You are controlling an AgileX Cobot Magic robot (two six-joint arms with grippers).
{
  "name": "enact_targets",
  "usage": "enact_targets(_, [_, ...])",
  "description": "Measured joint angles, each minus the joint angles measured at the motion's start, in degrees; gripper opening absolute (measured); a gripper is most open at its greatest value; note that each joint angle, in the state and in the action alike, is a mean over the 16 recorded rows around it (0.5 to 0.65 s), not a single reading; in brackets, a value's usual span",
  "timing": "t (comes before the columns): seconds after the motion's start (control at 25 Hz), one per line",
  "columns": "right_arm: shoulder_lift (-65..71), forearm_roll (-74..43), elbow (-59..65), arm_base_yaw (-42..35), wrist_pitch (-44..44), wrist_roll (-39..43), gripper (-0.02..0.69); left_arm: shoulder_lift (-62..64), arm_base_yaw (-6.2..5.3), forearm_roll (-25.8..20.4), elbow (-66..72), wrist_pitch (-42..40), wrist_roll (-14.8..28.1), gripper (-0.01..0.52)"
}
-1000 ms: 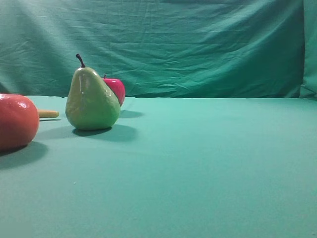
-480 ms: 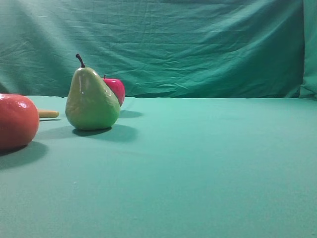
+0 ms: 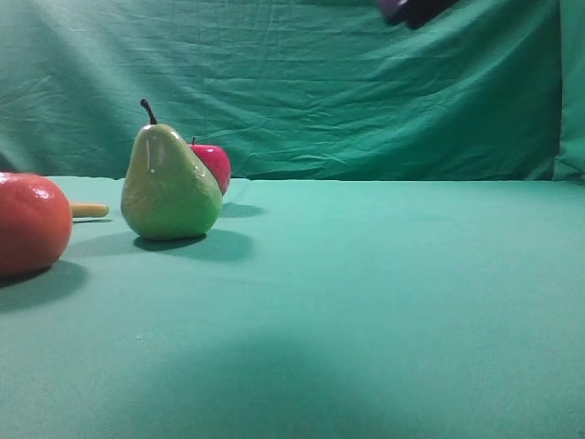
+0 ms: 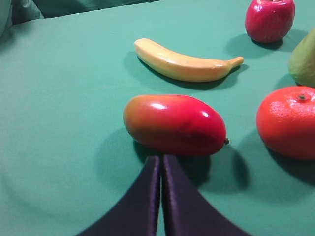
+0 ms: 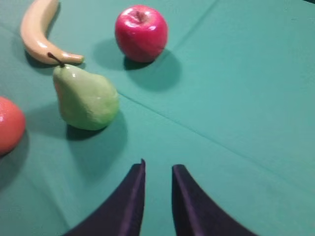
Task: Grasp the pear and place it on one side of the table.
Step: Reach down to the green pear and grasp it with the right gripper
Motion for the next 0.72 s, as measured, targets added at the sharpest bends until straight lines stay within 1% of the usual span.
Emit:
enact_targets(0.08, [3.7,0.0,-3.4,1.0,0.2,-0.1,0.598,0.0,0.00,0.0,0.0,0.0,0.0,0.000])
enact_targets(0.16, [7.2,-0.1,-6.7,1.7,0.4,-0.1,0.639,0.0,0.00,0.0,0.0,0.0,0.0,0.000])
enact_targets(0.28, [12.2,-0.3,-11.3,2.2,0.8,-0.2,0.661,0.0,0.00,0.0,0.0,0.0,0.0,0.000])
enact_targets(0.48, [19.4,-0.5,-17.2,2.3,1.1,-0.2,0.645,0.0,0.00,0.0,0.0,0.0,0.0,0.000])
enact_targets(0.72, [24.6,-1.0,-21.0,2.0,1.8,-0.2,0.570,0.0,0.00,0.0,0.0,0.0,0.0,0.000])
